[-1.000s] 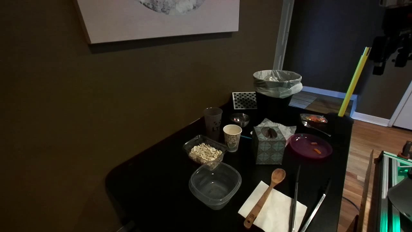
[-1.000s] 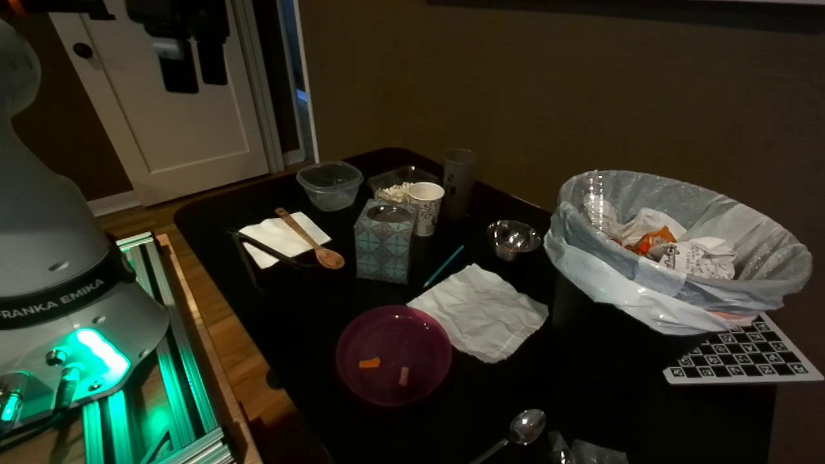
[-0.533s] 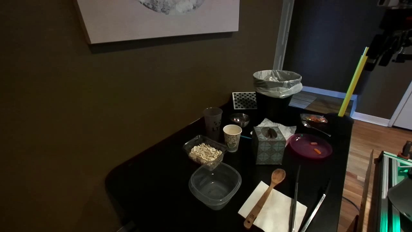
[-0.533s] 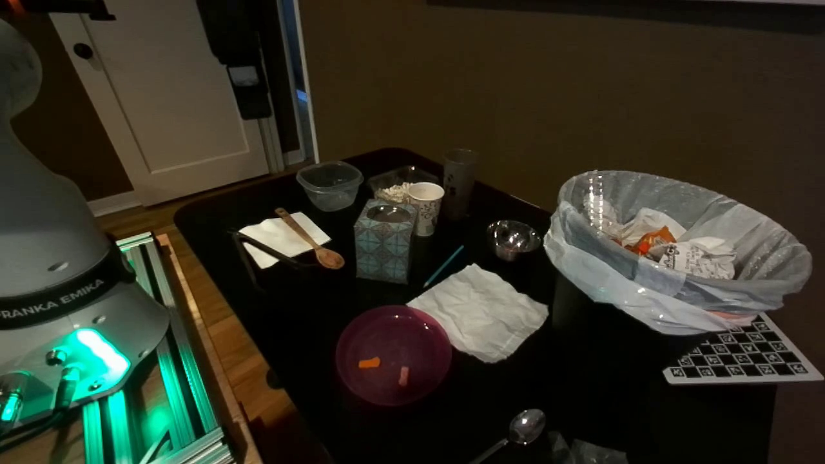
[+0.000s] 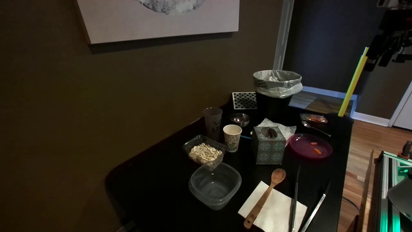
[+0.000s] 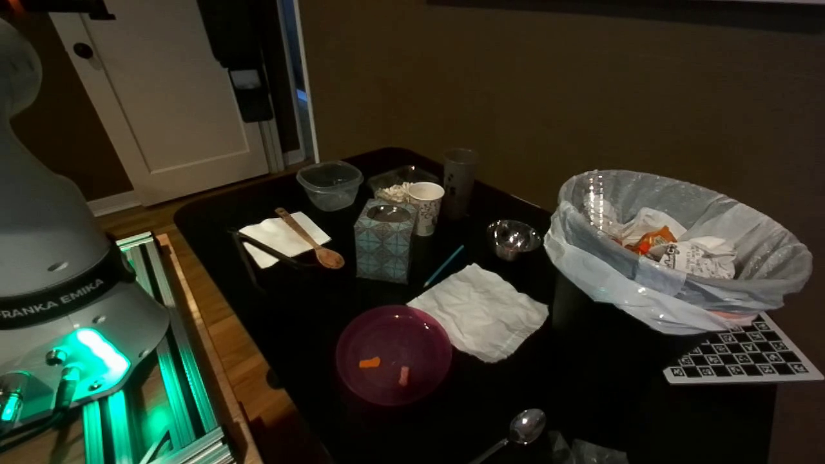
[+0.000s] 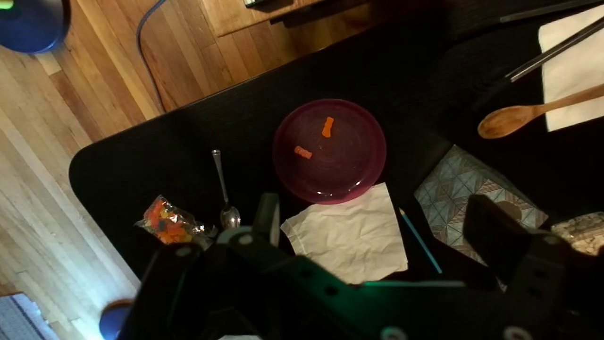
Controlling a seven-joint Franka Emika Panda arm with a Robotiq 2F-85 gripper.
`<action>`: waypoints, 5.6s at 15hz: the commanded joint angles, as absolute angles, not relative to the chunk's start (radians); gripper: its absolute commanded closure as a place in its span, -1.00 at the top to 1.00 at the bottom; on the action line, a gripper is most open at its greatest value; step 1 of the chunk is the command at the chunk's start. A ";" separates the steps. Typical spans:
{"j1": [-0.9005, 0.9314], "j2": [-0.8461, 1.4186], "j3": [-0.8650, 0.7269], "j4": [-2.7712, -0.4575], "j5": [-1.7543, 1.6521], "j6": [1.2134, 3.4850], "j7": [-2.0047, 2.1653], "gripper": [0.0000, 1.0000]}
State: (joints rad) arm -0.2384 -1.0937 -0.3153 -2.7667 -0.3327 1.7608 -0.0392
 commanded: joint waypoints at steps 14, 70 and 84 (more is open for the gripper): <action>-0.187 -0.674 -0.680 -2.774 -0.533 2.138 -0.075 1.00; 0.374 0.350 -0.795 -2.761 0.682 2.820 -0.762 1.00; 0.004 0.428 -0.439 -2.669 1.059 2.885 -1.124 1.00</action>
State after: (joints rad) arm 0.0760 0.3668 -0.5105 -2.7160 0.9626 2.8600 -1.0218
